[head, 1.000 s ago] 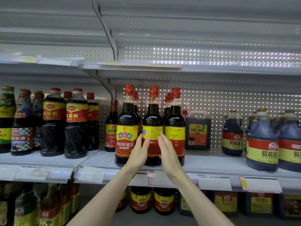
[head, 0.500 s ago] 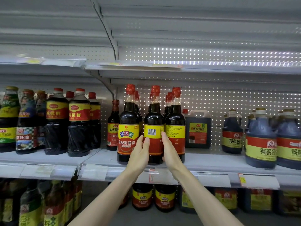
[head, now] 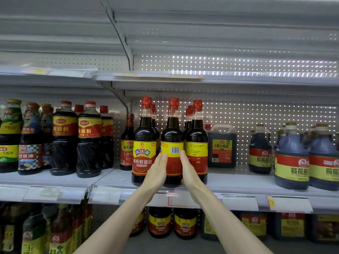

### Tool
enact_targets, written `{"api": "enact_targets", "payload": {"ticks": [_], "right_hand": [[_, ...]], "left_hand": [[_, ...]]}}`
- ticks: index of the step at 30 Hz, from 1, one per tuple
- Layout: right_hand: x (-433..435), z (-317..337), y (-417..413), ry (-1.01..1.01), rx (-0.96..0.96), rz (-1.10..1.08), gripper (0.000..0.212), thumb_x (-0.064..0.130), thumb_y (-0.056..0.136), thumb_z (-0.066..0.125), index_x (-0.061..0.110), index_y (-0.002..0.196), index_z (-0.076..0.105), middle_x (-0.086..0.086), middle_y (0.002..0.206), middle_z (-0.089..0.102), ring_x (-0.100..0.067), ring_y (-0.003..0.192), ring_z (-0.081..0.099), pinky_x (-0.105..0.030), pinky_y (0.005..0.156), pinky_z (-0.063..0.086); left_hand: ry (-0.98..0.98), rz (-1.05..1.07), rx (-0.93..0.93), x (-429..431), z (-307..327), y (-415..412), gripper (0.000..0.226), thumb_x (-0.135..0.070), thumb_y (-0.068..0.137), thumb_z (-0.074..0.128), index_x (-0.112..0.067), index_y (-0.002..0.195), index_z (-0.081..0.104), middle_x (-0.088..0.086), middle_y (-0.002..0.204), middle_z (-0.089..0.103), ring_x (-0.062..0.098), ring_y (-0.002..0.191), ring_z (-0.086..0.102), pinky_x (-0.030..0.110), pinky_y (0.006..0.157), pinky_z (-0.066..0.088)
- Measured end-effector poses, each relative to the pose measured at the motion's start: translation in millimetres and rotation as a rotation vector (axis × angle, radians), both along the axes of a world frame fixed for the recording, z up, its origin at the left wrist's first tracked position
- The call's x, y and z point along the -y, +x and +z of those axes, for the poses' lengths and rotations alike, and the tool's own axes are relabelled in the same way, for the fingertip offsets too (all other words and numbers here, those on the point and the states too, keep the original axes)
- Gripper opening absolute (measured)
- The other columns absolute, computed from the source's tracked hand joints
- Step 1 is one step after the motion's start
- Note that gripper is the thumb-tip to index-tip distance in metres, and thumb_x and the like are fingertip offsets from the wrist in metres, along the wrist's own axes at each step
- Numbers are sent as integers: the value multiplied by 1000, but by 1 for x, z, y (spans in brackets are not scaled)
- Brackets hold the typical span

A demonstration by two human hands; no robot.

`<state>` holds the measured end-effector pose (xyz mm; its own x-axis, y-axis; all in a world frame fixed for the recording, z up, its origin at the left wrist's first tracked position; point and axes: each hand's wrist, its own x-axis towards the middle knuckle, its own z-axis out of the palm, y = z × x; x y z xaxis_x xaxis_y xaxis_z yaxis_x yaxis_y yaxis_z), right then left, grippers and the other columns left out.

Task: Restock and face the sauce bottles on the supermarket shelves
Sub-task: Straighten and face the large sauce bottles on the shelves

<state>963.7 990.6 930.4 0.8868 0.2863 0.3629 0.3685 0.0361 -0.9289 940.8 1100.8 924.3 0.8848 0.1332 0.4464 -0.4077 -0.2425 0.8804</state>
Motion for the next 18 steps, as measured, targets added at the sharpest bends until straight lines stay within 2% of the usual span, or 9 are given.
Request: {"api": "enact_targets", "payload": {"ticks": [2,4,7,8,10,11,13,15,18], "right_hand": [[-1,1,3,-33,0,-15,81,76,86,28,33,153,14,11,158,21,-13,144,25,-43,119,21],[2,3,-1,-48,23,-32,65,60,98,24,31,154,11,12,158,19,-10,144,22,-34,117,20],[4,0,-6,-31,87,-71,41,54,100,25,43,137,40,16,142,43,2,126,42,-20,103,34],[2,-2,-7,-33,116,-86,43,63,96,27,47,132,44,14,140,45,3,124,44,-23,104,35],[-2,-9,-1,-40,128,-94,72,84,78,30,47,139,41,11,146,40,-3,130,42,-38,111,34],[-3,-10,2,-31,127,-90,80,87,74,31,44,141,39,10,146,39,-4,130,42,-41,111,35],[-4,-9,1,0,123,-85,80,83,78,34,37,144,38,11,144,39,-5,127,45,-41,109,39],[-3,-8,2,15,84,-76,86,85,74,37,34,143,37,13,142,42,-5,126,46,-42,109,39],[-1,-7,7,22,43,-62,103,97,57,35,40,142,38,12,143,44,-8,128,46,-45,110,38]], "left_hand": [[56,12,3,-1,-4,-2,64,-72,90,25,-39,144,35,-15,142,47,8,131,42,42,113,33],[62,13,2,-4,-6,-3,67,-75,87,27,-40,142,38,-17,140,49,6,130,44,42,113,34],[-1,57,-10,-9,-3,-2,60,-63,95,28,-30,143,39,-10,136,53,9,124,49,43,109,39],[-4,67,-18,-9,-1,-2,60,-61,96,27,-27,144,37,-8,137,52,11,125,48,43,109,38],[-15,56,-11,-7,2,-1,56,-56,98,26,-24,143,38,-6,134,52,10,122,50,35,105,42],[-30,42,-4,-5,3,0,51,-53,100,25,-25,140,41,-7,129,54,7,117,52,28,97,44],[-62,20,4,-2,5,0,44,-49,102,24,-28,135,44,-8,123,57,3,110,54,21,86,44],[-72,19,11,0,4,2,46,-51,101,24,-29,137,43,-6,126,56,7,113,54,25,92,43],[-54,20,33,-1,1,0,47,-52,100,25,-31,138,44,-8,129,56,6,117,53,30,100,42]]}}
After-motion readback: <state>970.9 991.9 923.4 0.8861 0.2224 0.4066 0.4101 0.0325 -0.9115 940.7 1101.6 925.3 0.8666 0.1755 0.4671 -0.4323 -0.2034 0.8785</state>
